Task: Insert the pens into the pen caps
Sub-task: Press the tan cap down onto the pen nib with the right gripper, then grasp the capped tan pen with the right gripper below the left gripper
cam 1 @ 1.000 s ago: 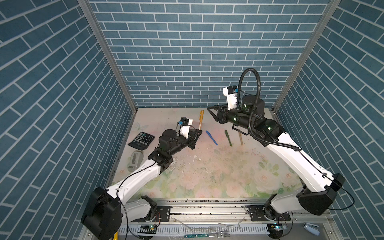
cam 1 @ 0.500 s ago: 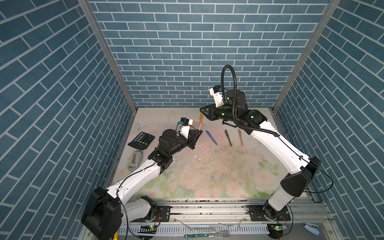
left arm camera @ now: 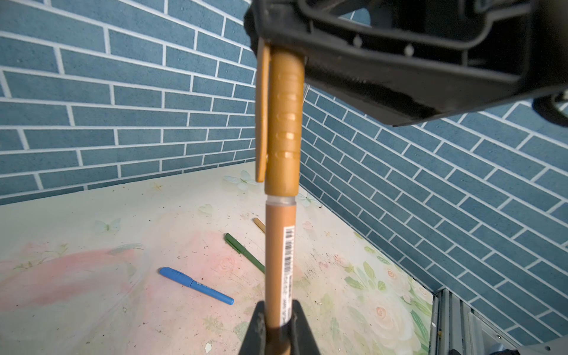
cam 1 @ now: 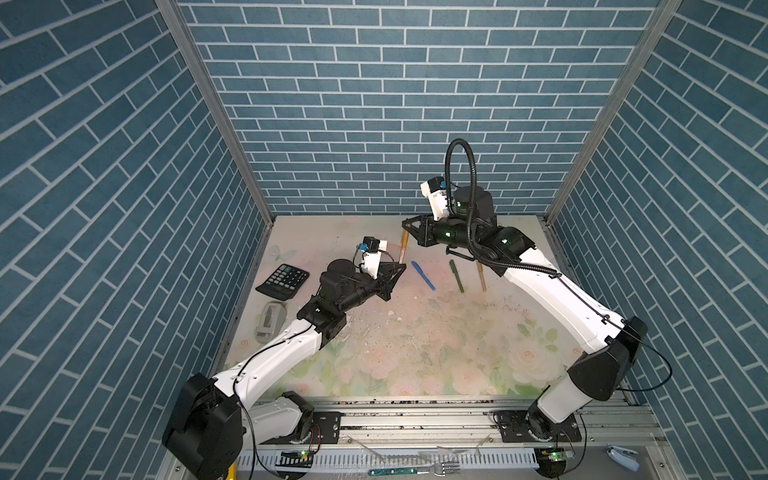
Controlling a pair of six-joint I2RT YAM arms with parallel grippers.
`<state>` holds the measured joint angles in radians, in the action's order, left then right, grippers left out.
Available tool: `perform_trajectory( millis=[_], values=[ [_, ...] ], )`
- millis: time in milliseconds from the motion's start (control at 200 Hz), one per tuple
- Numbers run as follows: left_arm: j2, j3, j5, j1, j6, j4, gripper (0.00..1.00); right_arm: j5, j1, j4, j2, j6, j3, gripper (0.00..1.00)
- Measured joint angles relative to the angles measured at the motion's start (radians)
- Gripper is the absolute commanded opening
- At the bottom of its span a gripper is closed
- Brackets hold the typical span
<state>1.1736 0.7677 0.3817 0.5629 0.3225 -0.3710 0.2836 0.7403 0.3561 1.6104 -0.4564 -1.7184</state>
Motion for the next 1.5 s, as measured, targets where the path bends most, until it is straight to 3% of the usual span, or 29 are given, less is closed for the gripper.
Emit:
perform_trajectory(
  millis=[565,930,1350,1435,1500],
  values=[
    [0.050,0.131,-0.002,0.011,0.016,0.080,0.00,-0.052,-0.008,-0.241,-0.091,-0.002,0.175,0.09],
    [0.116,0.197,0.062,0.006,0.070,0.117,0.00,-0.126,-0.016,-0.373,-0.139,-0.010,0.302,0.08],
    [0.132,0.264,0.089,-0.006,0.090,0.191,0.00,-0.151,-0.017,-0.475,-0.146,-0.035,0.351,0.08],
    [0.138,0.272,0.108,-0.011,0.090,0.197,0.00,-0.154,-0.017,-0.464,-0.146,-0.036,0.343,0.13],
    [0.142,0.271,0.129,-0.016,0.091,0.194,0.00,-0.158,-0.017,-0.422,-0.145,-0.033,0.318,0.30]
  ],
)
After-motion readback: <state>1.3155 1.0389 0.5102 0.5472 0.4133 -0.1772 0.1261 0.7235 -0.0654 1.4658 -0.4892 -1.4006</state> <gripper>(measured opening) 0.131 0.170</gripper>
